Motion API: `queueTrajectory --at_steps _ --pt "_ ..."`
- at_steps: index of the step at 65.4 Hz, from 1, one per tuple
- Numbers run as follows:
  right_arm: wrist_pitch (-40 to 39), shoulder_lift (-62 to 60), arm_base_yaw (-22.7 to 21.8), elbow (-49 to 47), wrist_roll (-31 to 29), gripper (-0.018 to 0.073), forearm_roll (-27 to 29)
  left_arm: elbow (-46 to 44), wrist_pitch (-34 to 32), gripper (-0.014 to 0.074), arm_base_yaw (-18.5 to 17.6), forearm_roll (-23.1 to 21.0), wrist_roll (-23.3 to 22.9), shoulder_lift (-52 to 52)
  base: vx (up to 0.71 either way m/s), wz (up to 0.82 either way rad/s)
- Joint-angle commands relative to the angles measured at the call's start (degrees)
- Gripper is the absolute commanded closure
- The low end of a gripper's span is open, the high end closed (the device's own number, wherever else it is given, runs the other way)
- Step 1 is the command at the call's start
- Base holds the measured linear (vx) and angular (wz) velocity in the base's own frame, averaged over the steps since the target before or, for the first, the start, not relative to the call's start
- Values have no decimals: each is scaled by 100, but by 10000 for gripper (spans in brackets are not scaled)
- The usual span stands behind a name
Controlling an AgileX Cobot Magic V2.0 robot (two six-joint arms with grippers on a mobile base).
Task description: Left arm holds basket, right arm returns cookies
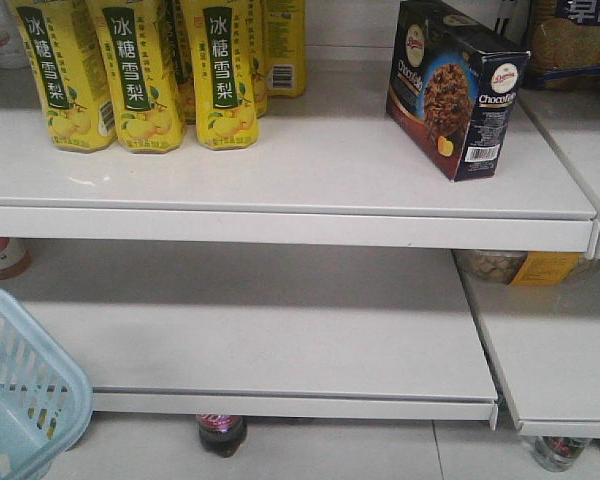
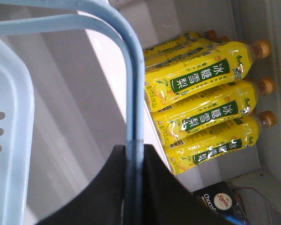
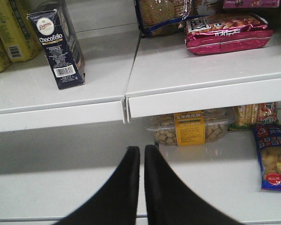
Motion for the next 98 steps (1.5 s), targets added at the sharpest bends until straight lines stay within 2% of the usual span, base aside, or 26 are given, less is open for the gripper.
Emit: queueTrajectory --at_steps 1,20,25,30,34,45,50,55,61,65,73,80,89,98 --pt "-397 97 -23 -106 -26 570 -144 -43 80 599 39 -16 61 -131 0 0" --pt "-397 97 -23 -106 -26 570 -144 -15 22 599 39 144 246 -116 0 0" --pt "-397 97 -23 -106 -26 570 -144 -15 -41 599 39 501 246 -112 0 0" --pt "-397 97 -23 -106 -26 570 -144 -15 -61 599 39 1266 219 -112 0 0" --pt "-397 97 -23 -106 -26 570 -144 -15 -61 599 39 2104 178 -112 0 0" --pt "-397 97 -23 -106 -26 570 -144 -15 120 599 39 3941 178 -112 0 0" --pt "-397 97 -23 -106 -26 570 -144 -15 136 599 39 4576 135 -112 0 0" --pt "-397 97 -23 -106 -26 570 -144 -15 131 599 39 5108 -250 -112 0 0" --pt "-397 97 -23 -106 -26 570 -144 -15 142 599 39 5888 -979 -112 0 0" --pt "-397 97 -23 -106 -26 570 -144 -15 152 599 39 6593 -1481 -112 0 0" --pt "-397 97 -23 -106 -26 570 -144 -15 152 599 39 7786 -1908 -112 0 0" --pt "-397 97 -23 -106 -26 570 -144 57 45 599 39 8135 -1905 -112 0 0" --pt "-397 97 -23 -106 -26 570 -144 501 -444 601 32 8121 -1905 -346 0 0" --pt "-397 97 -23 -106 -26 570 -144 623 -302 601 32 8316 -1859 -930 0 0"
